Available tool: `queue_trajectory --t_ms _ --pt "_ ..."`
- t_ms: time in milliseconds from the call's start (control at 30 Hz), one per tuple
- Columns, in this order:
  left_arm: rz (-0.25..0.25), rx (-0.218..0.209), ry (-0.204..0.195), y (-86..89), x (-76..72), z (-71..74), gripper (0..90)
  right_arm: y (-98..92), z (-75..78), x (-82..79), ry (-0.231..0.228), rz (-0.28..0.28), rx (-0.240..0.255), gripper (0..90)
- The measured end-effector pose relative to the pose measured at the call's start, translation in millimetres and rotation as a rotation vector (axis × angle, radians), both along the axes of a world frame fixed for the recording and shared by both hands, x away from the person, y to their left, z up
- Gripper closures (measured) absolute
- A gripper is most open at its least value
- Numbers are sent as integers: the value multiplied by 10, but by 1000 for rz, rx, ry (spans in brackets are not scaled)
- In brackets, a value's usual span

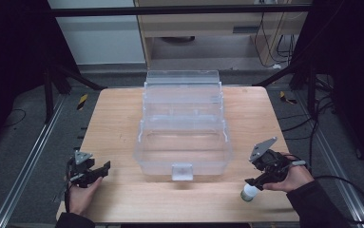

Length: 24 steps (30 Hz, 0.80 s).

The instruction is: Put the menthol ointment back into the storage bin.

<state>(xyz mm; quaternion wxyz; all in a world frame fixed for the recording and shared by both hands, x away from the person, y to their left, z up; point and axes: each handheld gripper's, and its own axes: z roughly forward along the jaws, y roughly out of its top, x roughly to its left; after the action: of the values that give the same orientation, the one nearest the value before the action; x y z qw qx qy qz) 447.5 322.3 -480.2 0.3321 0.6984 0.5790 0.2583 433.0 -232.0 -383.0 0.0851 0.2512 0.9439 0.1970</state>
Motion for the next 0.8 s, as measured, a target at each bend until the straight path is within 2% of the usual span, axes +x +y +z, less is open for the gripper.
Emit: queue_trajectory --t_ms 267,467,800 --pt "-1 1 1 -3 1 -2 333 57 -72 -43 54 61 -50 335" --pt "-2 0 2 -1 0 0 333 84 -122 -57 89 76 -74 335" --pt "-4 2 5 -1 4 -2 333 103 -253 -77 118 107 -115 338"
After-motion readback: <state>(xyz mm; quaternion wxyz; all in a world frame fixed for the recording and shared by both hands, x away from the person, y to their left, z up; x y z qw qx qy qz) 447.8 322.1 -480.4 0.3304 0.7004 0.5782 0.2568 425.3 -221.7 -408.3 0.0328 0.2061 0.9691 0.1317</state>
